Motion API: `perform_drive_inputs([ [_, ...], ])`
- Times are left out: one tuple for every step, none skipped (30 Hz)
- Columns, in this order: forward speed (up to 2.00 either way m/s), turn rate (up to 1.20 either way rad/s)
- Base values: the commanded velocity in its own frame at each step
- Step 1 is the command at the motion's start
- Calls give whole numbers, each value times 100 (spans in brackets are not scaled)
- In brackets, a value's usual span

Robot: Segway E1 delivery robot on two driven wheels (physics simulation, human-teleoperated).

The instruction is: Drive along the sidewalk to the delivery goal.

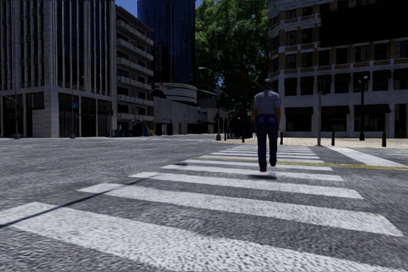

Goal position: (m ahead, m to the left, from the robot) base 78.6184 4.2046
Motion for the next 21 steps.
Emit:
perform_drive_inputs([
  [109, -39],
  [109, -39],
  [109, -39],
  [109, -39],
  [109, -39],
  [109, -39],
  [109, -39],
  [110, -39],
  [110, -39],
  [111, -39],
  [112, -39],
  [112, -39],
  [112, -39],
  [113, -39],
  [114, -39],
  [116, -39],
  [116, -39],
  [120, -39],
  [122, -39],
  [122, -39],
  [122, -39],
])
